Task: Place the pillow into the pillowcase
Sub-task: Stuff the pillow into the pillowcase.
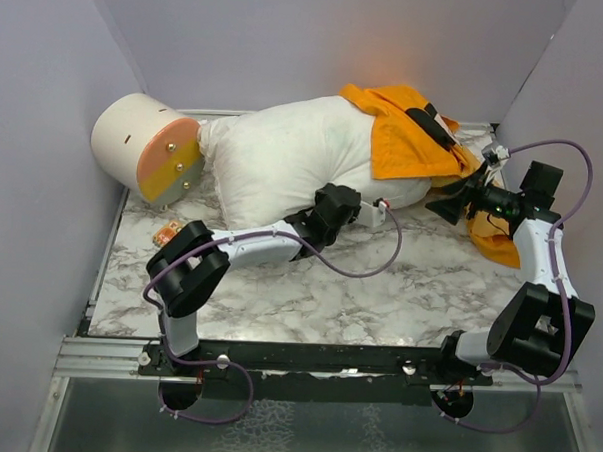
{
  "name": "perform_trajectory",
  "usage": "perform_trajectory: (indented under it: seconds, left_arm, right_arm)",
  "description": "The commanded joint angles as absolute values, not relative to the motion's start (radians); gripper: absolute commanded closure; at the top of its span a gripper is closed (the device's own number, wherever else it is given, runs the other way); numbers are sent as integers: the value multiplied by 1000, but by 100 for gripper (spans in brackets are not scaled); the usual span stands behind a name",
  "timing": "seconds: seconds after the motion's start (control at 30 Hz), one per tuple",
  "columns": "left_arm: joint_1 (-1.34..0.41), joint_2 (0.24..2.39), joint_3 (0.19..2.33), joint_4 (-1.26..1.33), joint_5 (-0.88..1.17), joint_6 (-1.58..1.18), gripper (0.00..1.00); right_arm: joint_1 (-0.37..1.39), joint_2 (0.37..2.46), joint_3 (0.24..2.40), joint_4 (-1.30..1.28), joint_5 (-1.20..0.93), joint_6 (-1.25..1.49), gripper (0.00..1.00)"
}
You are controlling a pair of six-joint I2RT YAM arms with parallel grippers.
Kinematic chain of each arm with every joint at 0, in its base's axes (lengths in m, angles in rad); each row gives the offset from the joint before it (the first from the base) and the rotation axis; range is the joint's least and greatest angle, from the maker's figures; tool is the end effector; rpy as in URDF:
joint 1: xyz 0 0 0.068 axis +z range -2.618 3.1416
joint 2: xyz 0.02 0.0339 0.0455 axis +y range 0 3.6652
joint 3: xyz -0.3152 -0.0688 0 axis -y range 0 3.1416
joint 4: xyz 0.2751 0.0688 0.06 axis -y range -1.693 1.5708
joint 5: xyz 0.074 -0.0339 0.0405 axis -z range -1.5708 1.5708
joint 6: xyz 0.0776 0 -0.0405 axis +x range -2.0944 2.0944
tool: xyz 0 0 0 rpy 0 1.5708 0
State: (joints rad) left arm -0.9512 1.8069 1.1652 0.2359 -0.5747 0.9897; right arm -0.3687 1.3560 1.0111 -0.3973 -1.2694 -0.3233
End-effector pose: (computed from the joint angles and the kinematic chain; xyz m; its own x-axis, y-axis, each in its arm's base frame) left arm 0.3118 -0.3645 0.2484 0.2029 0.9237 -0.3250 0.4075 0.2221 0.8858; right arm 0.3098 -0.0403 0.3193 -0.4233 0.0624 -0.9039 -0.7213 0.5804 0.3779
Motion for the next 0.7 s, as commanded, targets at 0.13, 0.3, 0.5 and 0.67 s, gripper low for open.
perform_trajectory:
  seconds: [0.13, 0.3, 0.5, 0.67]
  left_arm:
    - [-820, 1644, 1425, -141, -105, 541, 100]
    - [-753, 1570, 1611, -284, 129, 327, 100]
    - [-646, 1531, 1677, -292, 413, 85, 100]
    - [-509, 1506, 1609, -181, 610, -112, 100]
  right_arm:
    - [-377, 1339, 1019, -414, -1160, -372, 15]
    - [-377, 1337, 1068, -400, -1094, -329, 15]
    - [-377, 1301, 1084, -293, -971, -212, 15]
    - [-377, 1274, 1088, -217, -893, -153, 17]
